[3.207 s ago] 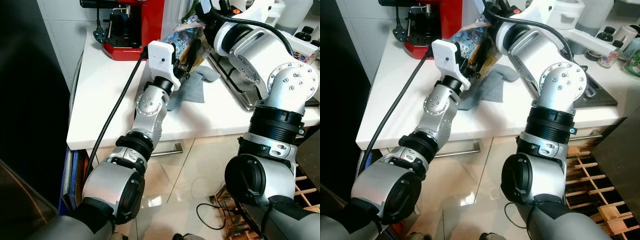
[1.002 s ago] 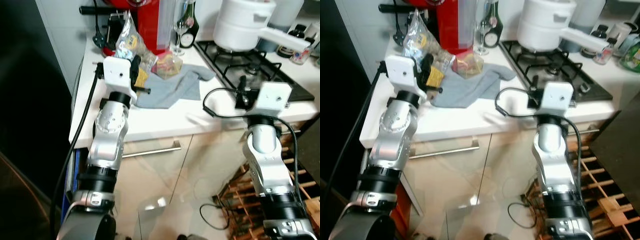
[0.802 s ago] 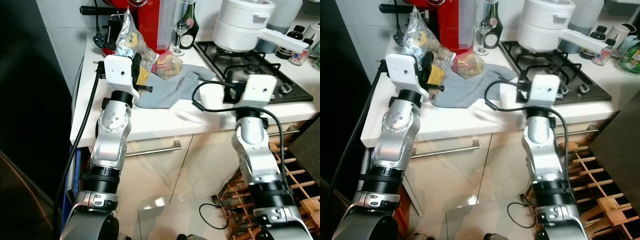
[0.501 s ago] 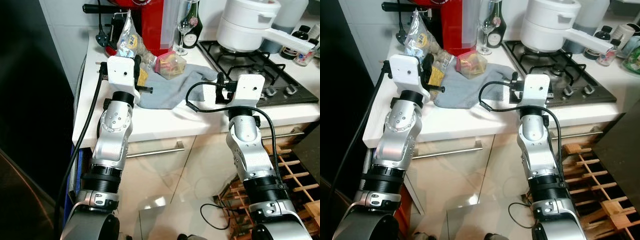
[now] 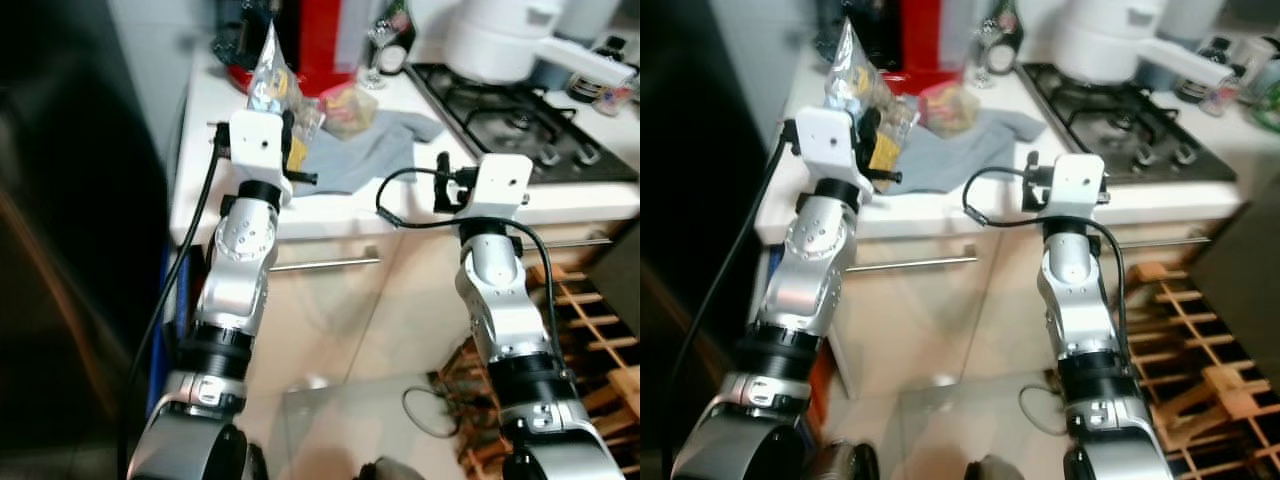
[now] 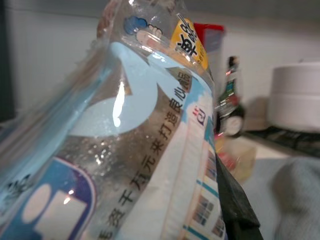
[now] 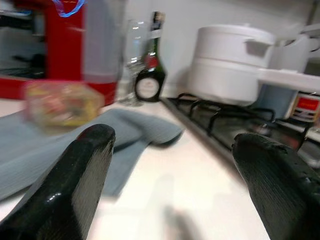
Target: Restocking fridge
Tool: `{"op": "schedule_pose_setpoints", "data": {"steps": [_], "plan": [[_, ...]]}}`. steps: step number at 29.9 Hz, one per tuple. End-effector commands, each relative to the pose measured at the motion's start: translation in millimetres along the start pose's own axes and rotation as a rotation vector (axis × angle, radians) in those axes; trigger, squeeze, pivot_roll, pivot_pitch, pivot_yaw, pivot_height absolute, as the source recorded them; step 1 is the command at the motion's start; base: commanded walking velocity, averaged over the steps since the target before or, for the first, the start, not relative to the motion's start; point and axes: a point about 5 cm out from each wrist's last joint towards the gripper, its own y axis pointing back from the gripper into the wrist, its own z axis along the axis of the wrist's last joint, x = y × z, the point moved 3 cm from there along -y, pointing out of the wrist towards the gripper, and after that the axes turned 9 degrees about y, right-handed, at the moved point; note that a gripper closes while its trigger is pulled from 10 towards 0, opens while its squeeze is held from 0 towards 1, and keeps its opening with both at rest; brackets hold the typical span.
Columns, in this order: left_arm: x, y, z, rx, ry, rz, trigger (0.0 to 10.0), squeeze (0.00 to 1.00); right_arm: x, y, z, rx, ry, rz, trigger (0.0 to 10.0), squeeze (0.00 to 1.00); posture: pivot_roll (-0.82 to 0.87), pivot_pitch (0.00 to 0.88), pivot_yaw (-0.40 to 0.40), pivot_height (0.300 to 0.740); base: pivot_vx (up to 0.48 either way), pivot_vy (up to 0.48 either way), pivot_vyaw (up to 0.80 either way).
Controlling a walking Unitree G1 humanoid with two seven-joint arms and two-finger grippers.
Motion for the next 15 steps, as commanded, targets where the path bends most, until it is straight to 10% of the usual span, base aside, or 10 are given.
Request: {"op": "schedule_pose_setpoints", "data": {"steps": [1, 15], "plan": [[-9.8, -4.7, 11.1, -0.042, 0.000, -0.027, 10.0, 0.00, -6.7, -2.0, 2.1, -0.012, 0.009, -0.014, 10.0, 0.00, -0.09, 0.000, -0.031, 0.740, -0.281, 0.000, 0.00], [-17.1, -2.5, 4.3, -0.025, -0.004, -0.050, 10.0, 0.00, -2.0, 2.6, -6.8, 0.027, -0.017, 0.002, 10.0, 0.00, -0.10, 0.000, -0.020, 0.740, -0.278, 0.000, 0.00]]}}
